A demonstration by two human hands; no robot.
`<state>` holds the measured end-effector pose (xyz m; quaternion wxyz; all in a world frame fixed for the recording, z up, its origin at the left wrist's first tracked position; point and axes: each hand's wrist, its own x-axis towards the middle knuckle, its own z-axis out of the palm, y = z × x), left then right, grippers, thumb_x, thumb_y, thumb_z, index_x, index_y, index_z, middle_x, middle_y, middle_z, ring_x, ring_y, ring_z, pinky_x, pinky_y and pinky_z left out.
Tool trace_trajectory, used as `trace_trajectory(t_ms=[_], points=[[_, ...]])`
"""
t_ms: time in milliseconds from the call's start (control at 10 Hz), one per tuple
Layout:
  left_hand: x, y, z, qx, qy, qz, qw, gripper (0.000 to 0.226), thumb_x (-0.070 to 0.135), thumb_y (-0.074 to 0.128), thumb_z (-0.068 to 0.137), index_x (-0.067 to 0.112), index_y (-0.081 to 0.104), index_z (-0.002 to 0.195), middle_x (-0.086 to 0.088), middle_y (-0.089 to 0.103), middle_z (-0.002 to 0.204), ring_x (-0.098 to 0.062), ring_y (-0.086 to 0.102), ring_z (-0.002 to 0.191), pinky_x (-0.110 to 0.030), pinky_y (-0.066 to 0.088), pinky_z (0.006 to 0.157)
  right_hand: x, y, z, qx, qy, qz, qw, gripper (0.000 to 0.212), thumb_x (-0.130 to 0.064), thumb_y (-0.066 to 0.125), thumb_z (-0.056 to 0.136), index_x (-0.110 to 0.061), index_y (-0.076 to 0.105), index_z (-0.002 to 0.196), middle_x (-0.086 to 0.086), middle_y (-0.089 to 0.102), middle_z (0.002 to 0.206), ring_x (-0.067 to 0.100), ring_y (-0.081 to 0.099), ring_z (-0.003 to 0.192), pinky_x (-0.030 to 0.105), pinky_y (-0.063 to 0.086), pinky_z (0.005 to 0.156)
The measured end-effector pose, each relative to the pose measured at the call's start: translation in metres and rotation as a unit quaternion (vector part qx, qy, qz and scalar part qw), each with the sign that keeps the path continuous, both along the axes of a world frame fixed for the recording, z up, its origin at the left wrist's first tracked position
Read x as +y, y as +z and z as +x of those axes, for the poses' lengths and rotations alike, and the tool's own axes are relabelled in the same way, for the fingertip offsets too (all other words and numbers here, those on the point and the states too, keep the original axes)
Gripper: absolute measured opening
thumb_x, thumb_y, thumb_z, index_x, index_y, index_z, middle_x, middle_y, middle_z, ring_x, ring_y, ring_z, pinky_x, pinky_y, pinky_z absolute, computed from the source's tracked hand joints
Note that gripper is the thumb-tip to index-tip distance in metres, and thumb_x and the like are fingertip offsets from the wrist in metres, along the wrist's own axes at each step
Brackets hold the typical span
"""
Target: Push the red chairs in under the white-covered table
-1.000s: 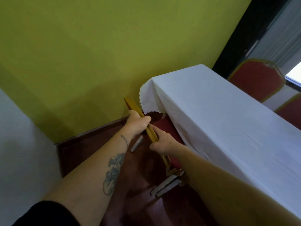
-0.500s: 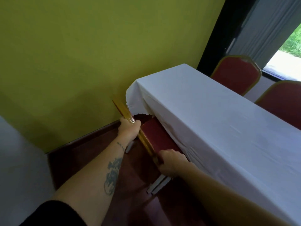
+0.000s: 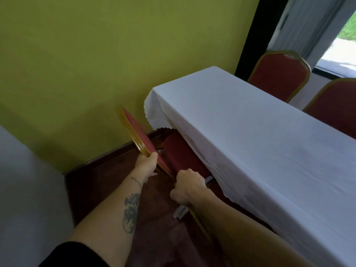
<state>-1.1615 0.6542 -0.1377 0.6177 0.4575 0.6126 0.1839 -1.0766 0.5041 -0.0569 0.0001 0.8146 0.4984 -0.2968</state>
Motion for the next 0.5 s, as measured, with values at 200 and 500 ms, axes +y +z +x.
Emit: trace_trajectory(t_ms=[200,500], points=[[0.006,-0.006,0.007,-0.009,-0.004,-0.009,1.0,0.042,0.027,0.052,0.095,0.011,0.053,0.133,-0.016,0.061,0.13,-0.035,0.06,0.12,-0.043,0.059,0.077,0.011,-0.001,0.008,0.006,-0.009,0.009,1.0,0.023,-0.03,0.067,0.087,-0.013,0.064,0.102,0.006,0.065,0.101,0.029,0.067,0.094,0.038,0.057,0.079],[0.002,0.019,-0.006,0.11,-0.139,-0.019,0.984,0.063,0.051,0.04,0.1,0.001,0.06,0.132,-0.014,0.067,0.118,-0.028,0.068,0.087,-0.032,0.051,0.061,0.0,-0.002,0.007,0.003,-0.054,0.014,0.998,0.038,-0.052,0.058,0.093,-0.014,0.062,0.1,0.008,0.065,0.105,0.027,0.062,0.091,0.038,0.05,0.079]])
